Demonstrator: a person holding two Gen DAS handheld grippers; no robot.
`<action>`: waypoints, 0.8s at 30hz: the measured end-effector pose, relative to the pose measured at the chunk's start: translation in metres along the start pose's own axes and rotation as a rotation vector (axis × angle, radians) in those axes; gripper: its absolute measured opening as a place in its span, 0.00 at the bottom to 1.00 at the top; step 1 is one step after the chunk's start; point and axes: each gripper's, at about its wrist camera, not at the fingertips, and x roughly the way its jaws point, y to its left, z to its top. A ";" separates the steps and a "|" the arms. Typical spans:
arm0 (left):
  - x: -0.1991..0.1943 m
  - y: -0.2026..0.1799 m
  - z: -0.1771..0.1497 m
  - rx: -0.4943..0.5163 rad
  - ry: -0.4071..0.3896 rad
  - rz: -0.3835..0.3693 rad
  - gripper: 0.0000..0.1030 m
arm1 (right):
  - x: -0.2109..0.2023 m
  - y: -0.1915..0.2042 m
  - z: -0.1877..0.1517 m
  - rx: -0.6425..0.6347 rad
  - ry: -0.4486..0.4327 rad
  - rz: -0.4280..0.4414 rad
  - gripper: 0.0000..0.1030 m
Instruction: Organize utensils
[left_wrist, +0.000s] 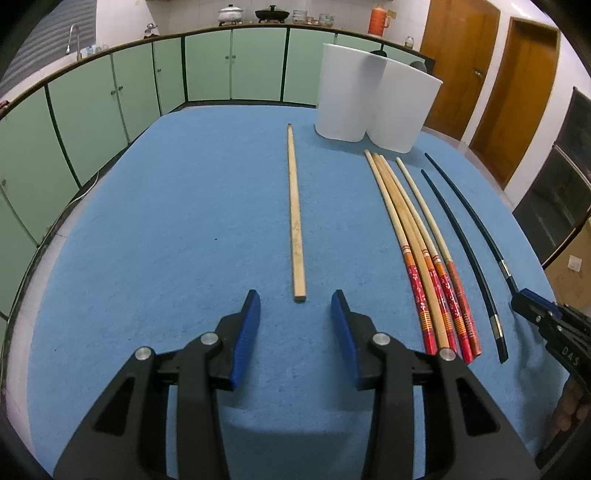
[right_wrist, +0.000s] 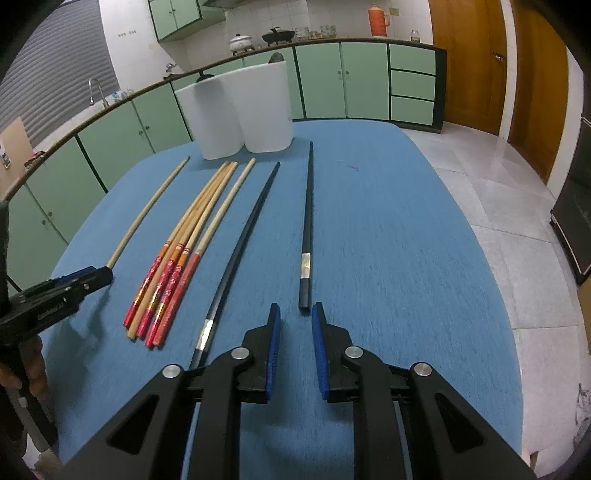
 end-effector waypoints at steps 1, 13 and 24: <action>0.001 -0.001 0.000 0.001 -0.001 0.001 0.37 | 0.000 0.000 0.000 -0.001 0.001 -0.004 0.16; 0.003 -0.002 -0.001 -0.024 -0.006 -0.036 0.24 | 0.005 0.005 0.001 -0.013 0.001 -0.059 0.09; 0.005 -0.002 0.001 -0.042 -0.006 -0.048 0.19 | 0.006 0.001 0.001 0.011 0.003 -0.046 0.09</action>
